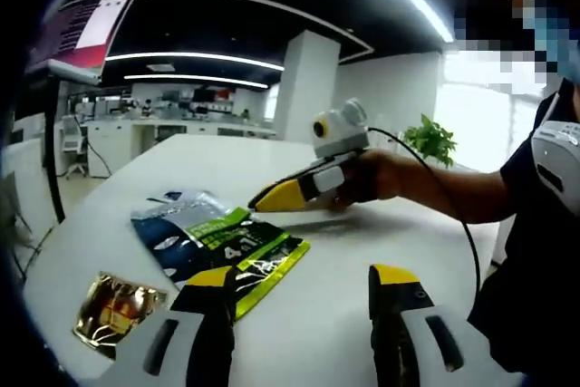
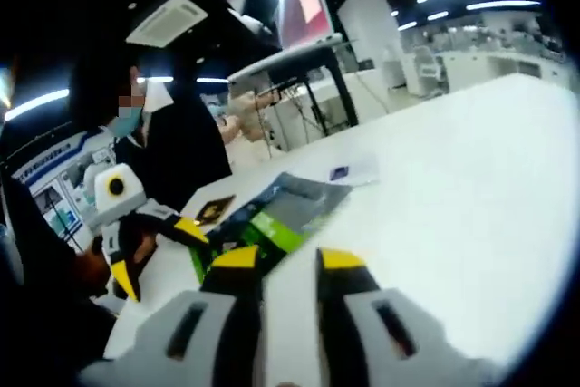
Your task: Arrange the skincare products in the storage area until every visible bottle or jar stands upright without overlapping.
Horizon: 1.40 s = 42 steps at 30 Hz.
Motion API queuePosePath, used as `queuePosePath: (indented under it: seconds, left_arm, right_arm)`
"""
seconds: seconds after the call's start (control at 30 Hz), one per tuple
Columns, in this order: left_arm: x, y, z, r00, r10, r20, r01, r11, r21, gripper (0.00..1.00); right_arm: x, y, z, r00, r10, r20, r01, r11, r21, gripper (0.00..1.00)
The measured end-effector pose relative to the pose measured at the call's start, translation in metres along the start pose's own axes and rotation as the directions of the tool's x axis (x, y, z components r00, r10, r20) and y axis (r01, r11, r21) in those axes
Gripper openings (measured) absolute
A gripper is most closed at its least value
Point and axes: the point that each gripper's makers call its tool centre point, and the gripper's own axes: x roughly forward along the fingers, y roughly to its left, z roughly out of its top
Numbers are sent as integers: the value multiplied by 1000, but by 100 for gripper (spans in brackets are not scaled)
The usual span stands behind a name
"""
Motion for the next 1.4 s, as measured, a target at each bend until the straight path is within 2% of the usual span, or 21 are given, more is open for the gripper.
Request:
queuePosePath:
  seconds: [0.37, 0.63, 0.77, 1.03, 1.13, 1.4]
  left_arm:
    - [2, 0, 3, 1000, -26, 7, 26, 999, -31, 59]
    - [2, 0, 2, 1000, -29, -4, 29, 999, -29, 58]
    - [2, -1, 2, 999, -33, 7, 34, 999, -42, 58]
    - [1, -3, 1, 999, -42, 25, 44, 997, -68, 58]
    - [0, -3, 1, 999, -42, 25, 43, 997, -65, 58]
    - [-7, 0, 3, 999, -30, 34, 32, 998, -53, 59]
  right_arm:
    - [8, -3, 3, 1000, -7, -22, 8, 999, 43, 16]
    - [14, -3, 3, 994, -28, -108, 35, 997, 69, 12]
    - [16, -5, 2, 992, -34, -122, 46, 995, 94, 9]
    - [17, -5, -2, 995, -30, -98, 43, 989, 139, 2]
    - [16, -3, -2, 997, -27, -79, 37, 992, 119, 0]
    - [12, 0, 15, 999, -41, -1, 41, 999, 26, 0]
